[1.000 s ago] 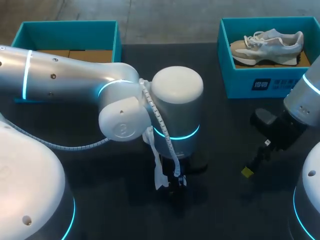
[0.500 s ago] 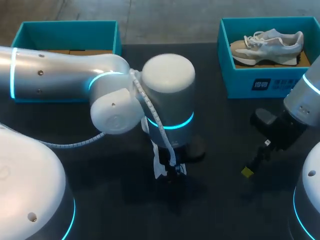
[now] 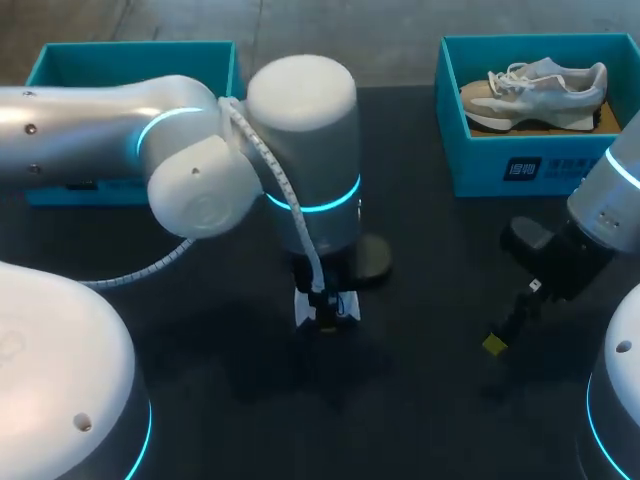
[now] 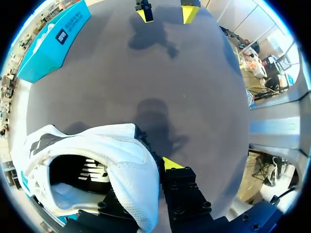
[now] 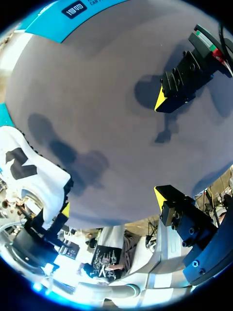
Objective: Take the shoe out of the shoebox, open the shoe tongue, remove and reinsert the insole, then place the shoe into the shoebox
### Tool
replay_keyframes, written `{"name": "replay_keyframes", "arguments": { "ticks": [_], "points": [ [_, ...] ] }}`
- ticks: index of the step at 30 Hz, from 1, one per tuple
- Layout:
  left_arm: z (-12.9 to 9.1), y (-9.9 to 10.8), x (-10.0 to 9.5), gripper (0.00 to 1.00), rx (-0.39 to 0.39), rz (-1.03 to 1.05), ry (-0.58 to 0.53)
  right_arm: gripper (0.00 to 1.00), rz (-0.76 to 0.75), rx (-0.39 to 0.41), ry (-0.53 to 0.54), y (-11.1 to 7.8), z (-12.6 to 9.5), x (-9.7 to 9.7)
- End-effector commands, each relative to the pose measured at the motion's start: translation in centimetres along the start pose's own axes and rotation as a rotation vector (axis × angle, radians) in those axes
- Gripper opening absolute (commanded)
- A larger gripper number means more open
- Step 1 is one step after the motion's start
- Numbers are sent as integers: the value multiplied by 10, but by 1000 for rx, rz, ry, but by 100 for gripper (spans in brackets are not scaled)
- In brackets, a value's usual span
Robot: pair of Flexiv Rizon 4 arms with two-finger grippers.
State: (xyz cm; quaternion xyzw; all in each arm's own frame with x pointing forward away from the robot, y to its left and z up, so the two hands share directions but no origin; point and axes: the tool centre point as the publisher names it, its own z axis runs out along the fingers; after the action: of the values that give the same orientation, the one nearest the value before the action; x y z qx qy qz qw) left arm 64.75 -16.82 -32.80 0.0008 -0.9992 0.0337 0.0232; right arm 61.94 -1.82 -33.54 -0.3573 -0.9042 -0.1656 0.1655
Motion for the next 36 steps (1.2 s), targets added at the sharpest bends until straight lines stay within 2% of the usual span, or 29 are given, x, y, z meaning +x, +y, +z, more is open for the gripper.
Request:
{"name": "replay_keyframes", "arguments": {
  "ticks": [1, 14, 27, 31, 36],
  "points": [
    [-14, 8, -3, 0, 8, 14, 5, 100, 1, 1, -4, 0, 1, 1],
    [-52, 17, -32, 0, 34, 54, 3, 100, 1, 1, -4, 0, 1, 1],
    [-73, 22, -54, 0, 32, 67, -3, 100, 1, 1, -4, 0, 1, 1],
    [-74, 23, -54, 0, 37, 76, -1, 100, 1, 1, -4, 0, 1, 1],
    [-58, 22, -46, 0, 38, 99, 32, 100, 1, 1, -4, 0, 1, 1]
  ]
}}
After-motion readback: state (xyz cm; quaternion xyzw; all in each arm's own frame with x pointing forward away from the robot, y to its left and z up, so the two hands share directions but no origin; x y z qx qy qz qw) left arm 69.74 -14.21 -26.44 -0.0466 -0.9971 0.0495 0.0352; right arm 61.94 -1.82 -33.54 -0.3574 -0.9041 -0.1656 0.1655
